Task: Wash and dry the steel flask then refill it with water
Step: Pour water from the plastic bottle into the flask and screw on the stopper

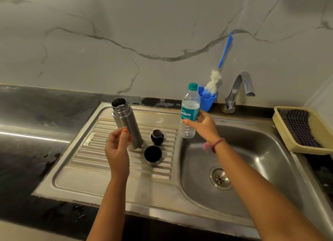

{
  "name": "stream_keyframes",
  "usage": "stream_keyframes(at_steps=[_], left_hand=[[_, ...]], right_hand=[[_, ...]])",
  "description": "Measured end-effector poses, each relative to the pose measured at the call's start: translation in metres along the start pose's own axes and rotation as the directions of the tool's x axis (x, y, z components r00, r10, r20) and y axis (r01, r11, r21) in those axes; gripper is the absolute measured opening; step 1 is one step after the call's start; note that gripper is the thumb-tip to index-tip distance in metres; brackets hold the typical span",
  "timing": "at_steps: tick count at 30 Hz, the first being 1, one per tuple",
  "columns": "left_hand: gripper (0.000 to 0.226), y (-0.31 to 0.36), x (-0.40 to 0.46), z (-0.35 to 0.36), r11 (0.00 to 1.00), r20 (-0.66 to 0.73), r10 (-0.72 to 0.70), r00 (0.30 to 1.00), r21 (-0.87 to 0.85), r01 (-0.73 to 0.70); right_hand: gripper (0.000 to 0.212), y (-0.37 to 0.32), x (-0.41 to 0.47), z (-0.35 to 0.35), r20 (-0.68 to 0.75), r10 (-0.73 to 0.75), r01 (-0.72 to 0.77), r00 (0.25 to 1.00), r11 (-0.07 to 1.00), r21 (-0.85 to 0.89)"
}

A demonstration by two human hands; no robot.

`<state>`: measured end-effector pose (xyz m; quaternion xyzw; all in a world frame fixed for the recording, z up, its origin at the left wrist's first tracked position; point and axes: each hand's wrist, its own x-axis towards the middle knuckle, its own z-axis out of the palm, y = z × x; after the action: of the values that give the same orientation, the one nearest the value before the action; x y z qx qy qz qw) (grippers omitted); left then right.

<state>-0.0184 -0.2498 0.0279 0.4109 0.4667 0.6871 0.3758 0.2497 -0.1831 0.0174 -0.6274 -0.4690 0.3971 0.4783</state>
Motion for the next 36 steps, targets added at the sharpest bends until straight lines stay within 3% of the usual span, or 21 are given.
stream_keyframes(at_steps=[5,12,36], left_hand=[[0.015,-0.008,0.008,-0.017,0.997,-0.081,-0.055,0.995,0.040,0.059],[0.013,-0.022,0.016,-0.029,0.988,-0.079,-0.136,0.988,0.064,0.141],[0.012,-0.054,0.043,-0.047,0.966,-0.068,-0.246,0.967,0.065,0.251]], right_hand=[[0.062,-0.002,0.034,0.024,-0.048,-0.009,0.002,0.999,0.990,-0.143],[0.061,0.007,0.069,0.051,-0.048,-0.001,-0.011,0.999,0.966,-0.257],[0.080,0.034,0.095,0.083,-0.112,0.002,-0.029,0.994,0.970,-0.240]])
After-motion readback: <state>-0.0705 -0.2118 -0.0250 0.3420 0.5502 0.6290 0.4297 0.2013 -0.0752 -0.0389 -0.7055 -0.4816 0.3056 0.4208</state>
